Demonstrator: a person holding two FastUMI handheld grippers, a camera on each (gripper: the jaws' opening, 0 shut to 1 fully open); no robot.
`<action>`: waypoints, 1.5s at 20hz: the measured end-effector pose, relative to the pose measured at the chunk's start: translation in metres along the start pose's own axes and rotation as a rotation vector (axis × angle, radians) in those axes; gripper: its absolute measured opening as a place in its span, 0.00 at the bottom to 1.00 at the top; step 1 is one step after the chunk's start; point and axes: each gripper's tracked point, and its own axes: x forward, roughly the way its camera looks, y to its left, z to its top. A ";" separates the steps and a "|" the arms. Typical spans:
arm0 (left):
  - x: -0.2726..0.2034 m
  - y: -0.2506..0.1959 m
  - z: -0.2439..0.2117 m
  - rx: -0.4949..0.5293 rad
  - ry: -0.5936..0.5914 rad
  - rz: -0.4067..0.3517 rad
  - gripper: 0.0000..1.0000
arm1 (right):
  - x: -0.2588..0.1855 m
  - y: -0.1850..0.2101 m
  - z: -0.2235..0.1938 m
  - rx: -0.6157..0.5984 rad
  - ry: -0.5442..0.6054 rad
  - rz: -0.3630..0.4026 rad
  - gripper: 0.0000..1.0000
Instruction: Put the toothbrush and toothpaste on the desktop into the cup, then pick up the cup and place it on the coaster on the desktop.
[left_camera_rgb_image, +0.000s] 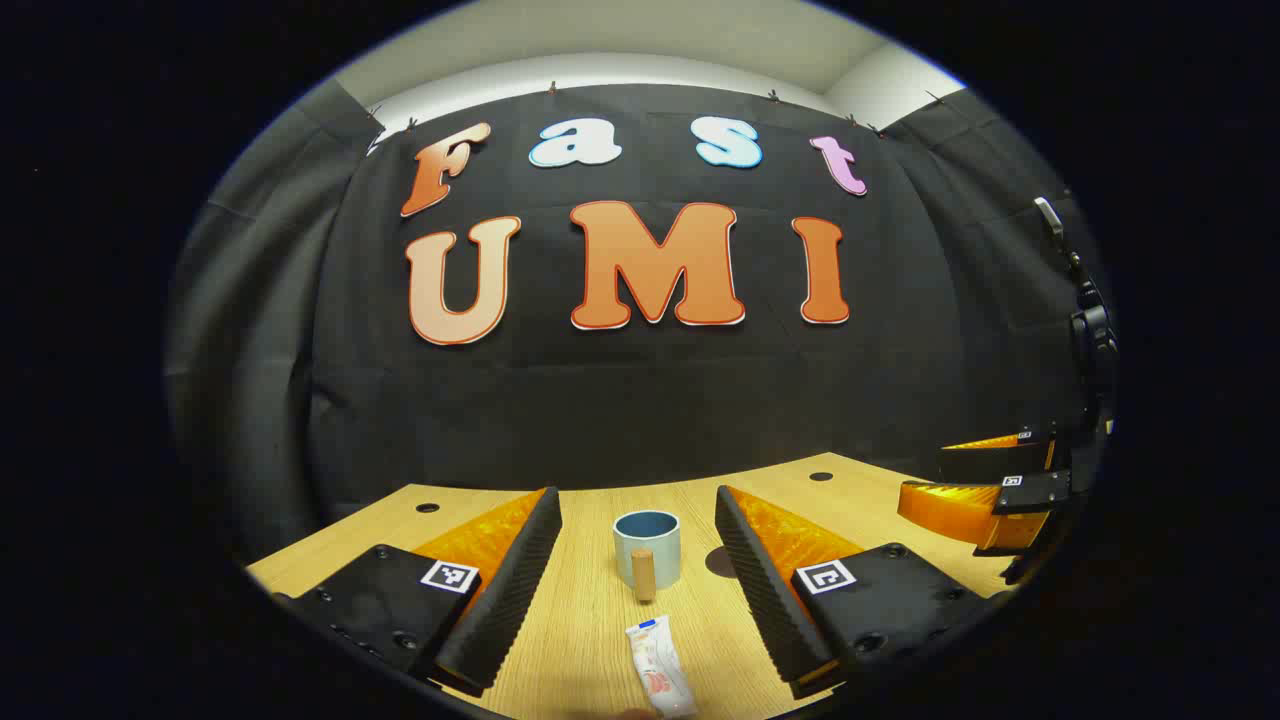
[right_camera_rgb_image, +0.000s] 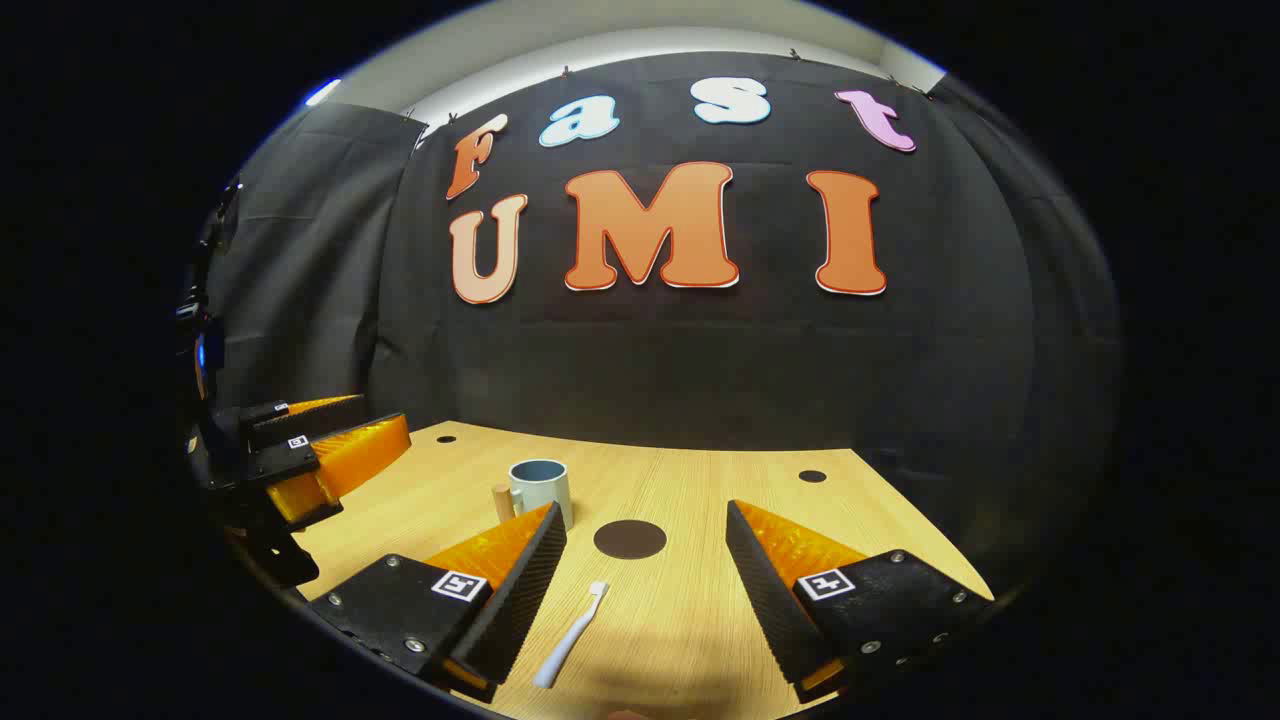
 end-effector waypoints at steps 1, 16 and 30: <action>0.000 0.000 -0.002 0.006 0.000 0.002 1.00 | 0.000 0.000 0.000 -0.004 -0.002 0.002 0.97; 0.002 -0.009 -0.005 0.010 0.003 -0.009 1.00 | 0.002 0.005 -0.002 -0.058 0.028 0.028 0.97; 0.016 -0.009 -0.060 0.000 0.206 -0.060 1.00 | 0.016 0.007 -0.057 -0.051 0.252 0.025 0.97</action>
